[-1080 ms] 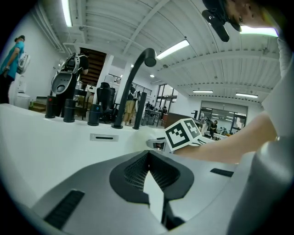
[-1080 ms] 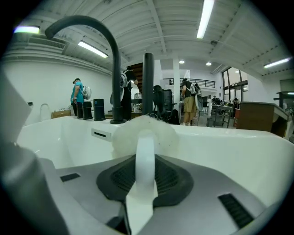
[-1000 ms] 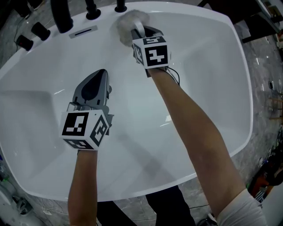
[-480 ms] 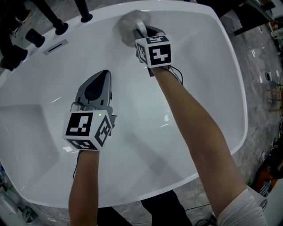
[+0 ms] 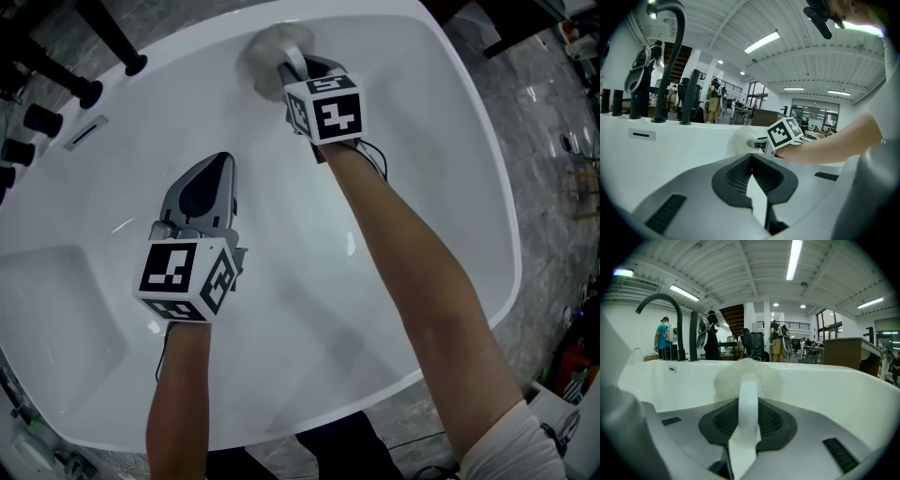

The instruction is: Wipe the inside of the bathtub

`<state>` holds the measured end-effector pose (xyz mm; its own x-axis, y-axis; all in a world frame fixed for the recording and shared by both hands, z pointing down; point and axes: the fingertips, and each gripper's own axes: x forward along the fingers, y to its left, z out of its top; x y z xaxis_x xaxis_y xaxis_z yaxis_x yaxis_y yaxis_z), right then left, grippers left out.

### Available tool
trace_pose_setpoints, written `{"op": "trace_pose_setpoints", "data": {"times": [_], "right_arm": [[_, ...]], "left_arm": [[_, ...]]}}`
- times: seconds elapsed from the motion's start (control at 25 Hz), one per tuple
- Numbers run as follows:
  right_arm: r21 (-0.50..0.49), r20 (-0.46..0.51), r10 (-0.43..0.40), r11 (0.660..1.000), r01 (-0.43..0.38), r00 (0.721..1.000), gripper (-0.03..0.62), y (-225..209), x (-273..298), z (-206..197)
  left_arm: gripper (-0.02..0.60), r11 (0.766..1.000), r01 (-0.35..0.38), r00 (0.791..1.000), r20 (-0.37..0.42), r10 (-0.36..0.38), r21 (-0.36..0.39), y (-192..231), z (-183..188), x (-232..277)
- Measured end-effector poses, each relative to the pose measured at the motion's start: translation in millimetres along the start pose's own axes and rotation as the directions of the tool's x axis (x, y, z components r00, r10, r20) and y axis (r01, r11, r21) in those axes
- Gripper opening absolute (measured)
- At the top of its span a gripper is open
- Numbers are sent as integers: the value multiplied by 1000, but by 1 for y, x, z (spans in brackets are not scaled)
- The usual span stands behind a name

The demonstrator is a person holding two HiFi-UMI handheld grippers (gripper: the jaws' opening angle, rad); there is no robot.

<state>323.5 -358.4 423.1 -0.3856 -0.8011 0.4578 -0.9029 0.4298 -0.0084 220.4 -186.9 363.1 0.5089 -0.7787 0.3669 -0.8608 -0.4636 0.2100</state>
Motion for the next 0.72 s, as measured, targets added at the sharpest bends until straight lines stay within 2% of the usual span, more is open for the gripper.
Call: {"op": "trace_pose_setpoints", "data": {"times": [0.16,0.48,0.72], "right_arm": [[9,2,-6,1000,6,1000,98,-17,-2,-4],[37,-5,-106,994,106,994,98,-92,-16,-13],[26,-15,-154,988,155,988,98,-131,-22,-18]], "left_arm": [[11,1000,28,1000,-4,-28,13,-13,4,17],[11,998,59,998,-24,-59,15,-32,-6,37],[11,995,97,995,-21,-96,9,-51,-7,59]]}}
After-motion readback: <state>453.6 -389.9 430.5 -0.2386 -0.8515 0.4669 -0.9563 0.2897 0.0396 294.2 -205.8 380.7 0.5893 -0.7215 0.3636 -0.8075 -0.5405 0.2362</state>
